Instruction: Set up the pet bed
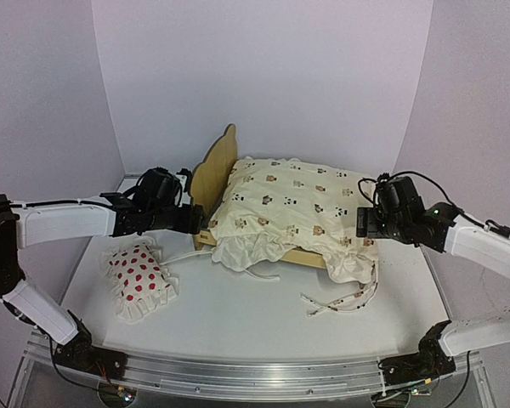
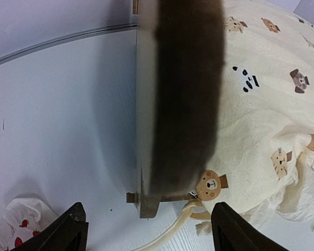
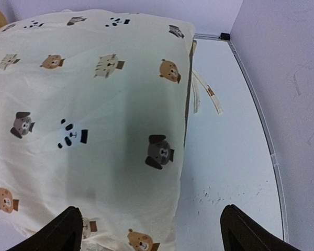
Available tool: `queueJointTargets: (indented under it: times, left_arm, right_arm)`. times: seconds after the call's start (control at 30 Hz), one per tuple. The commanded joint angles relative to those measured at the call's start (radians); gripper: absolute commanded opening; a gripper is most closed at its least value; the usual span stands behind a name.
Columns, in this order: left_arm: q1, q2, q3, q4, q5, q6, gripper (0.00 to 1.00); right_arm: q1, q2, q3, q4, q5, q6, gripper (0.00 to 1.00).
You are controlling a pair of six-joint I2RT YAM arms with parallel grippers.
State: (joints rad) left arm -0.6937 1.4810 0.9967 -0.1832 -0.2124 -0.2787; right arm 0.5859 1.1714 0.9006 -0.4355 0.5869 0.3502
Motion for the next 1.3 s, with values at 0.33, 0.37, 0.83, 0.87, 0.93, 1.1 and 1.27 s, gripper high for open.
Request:
queueJointTargets:
  times: [0.33,0.37,0.83,0.87,0.93,1.1,1.27]
  left_arm:
    - [-0.002,0.03,0.022,0.122,-0.034,0.009,0.07]
    - [-0.002,0.017,0.01,0.122,-0.04,0.008,0.03]
    - [-0.002,-0.203,-0.105,-0.056,-0.072,-0.053,0.03]
    - [-0.002,-0.218,-0.11,-0.069,-0.068,-0.058,0.03]
    - [-0.001,-0.251,-0.122,-0.093,-0.063,-0.073,0.04]
    - [-0.001,-0.322,-0.166,-0.151,-0.074,-0.114,0.06]
    - [-0.001,-0.344,-0.184,-0.186,-0.091,-0.124,0.3]
  right_arm:
    - [-0.099,0.202,0.007,0.058,-0.353,0.048,0.58]
    - [-0.099,0.202,-0.002,0.064,-0.37,0.055,0.55]
    - [0.019,0.184,-0.058,0.075,-0.482,0.133,0.46]
    - [0.032,0.179,-0.058,0.075,-0.478,0.135,0.46]
    - [0.058,0.17,-0.058,0.076,-0.474,0.14,0.46]
    - [0.092,0.168,-0.061,0.074,-0.468,0.14,0.47]
    - [0.092,0.163,-0.037,0.054,-0.435,0.103,0.51]
